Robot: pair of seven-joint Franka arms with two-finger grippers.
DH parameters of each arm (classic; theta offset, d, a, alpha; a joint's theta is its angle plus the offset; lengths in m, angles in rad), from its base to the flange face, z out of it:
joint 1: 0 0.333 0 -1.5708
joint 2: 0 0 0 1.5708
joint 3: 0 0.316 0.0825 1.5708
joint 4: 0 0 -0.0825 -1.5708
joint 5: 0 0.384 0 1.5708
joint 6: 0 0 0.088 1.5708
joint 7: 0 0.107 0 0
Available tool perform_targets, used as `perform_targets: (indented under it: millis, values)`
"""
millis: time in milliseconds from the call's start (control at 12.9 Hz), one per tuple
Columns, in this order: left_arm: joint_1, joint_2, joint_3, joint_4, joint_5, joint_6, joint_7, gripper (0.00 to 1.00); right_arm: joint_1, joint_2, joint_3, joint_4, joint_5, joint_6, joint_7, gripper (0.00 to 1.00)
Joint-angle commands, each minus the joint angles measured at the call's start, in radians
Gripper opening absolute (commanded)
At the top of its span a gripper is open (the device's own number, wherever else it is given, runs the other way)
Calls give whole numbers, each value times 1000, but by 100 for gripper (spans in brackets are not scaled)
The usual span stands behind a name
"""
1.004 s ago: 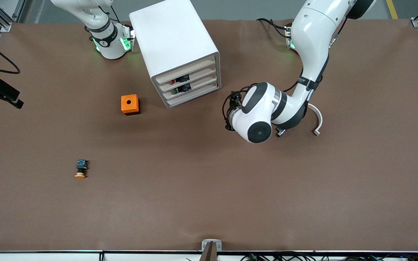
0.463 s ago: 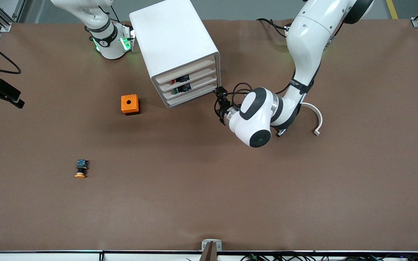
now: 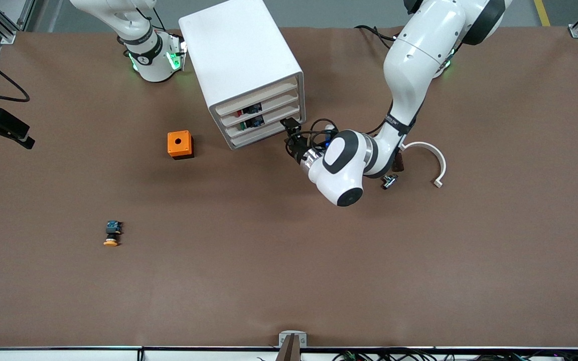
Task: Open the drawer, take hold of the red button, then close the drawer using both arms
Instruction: 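Grip the drawer front and pull it open with the left gripper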
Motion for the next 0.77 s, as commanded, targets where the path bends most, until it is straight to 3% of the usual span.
perform_targets:
  millis: [0,77,695]
  values:
    - [-27,4,6,14,-35,-50,-48,72,7,-9,-7,-7,-14,-4,-5,100]
    - [-33,7,6,14,-38,-65,-45,63,7,-9,-7,-7,-14,-4,-5,100]
    - [-87,33,6,11,-101,-68,-48,38,7,-9,-7,-7,-14,-4,-5,100]
